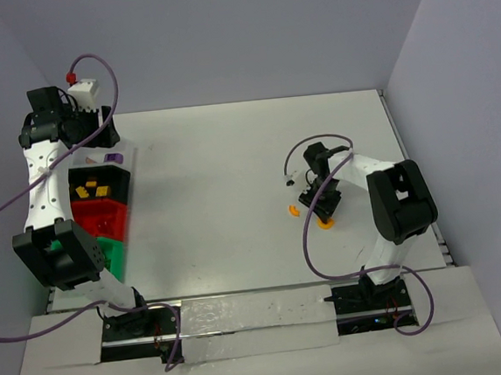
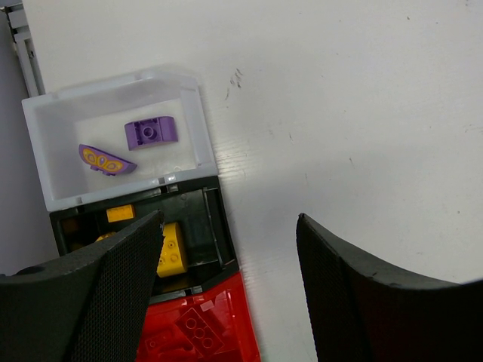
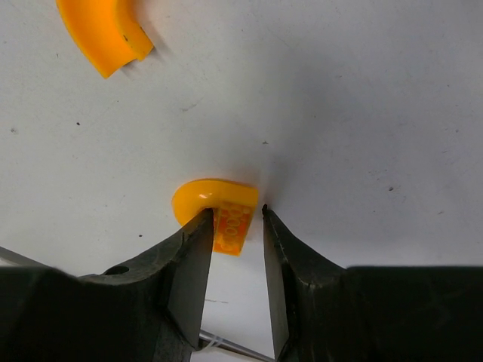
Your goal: Sort the legos into containers by color
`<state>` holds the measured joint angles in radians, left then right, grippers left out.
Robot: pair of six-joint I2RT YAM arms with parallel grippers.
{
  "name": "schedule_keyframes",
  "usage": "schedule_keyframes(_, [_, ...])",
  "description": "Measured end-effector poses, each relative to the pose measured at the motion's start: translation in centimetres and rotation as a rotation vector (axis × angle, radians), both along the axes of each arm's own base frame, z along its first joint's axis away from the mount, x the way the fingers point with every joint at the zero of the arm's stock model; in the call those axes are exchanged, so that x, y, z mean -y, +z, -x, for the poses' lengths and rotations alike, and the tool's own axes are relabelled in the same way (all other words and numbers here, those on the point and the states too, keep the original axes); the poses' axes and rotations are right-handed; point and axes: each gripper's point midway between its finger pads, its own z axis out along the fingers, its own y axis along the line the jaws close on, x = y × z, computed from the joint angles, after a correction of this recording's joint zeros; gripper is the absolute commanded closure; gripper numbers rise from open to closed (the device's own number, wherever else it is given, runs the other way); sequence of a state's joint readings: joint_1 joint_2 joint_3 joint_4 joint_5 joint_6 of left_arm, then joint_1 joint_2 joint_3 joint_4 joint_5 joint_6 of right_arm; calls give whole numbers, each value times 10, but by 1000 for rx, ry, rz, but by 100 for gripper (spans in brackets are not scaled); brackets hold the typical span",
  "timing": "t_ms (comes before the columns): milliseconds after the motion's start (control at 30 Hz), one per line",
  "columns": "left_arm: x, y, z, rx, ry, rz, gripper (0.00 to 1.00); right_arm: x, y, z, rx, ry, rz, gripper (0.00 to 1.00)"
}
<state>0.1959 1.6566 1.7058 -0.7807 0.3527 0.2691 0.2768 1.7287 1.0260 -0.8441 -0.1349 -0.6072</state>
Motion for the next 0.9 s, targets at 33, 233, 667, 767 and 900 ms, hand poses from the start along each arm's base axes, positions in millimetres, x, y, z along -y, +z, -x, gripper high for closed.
schedule_keyframes(33, [0,0,0,0,0,0,23,0,0,0,2,0,2,65])
schedule_keyframes(233, [0,0,0,0,0,0,22,3,-1,-4,18,-6,18,92])
schedule_keyframes(667, [47,18,29,89,-101,207,1,-52,65,-47,128,-136,-239,100])
schedule_keyframes(767, [71,29,44,130,-129,285,1,-82,109,-75,211,-228,-399,100])
schedule_keyframes(900, [120,24,58,139,-228,341,1,-117,160,-110,279,-371,-563,100])
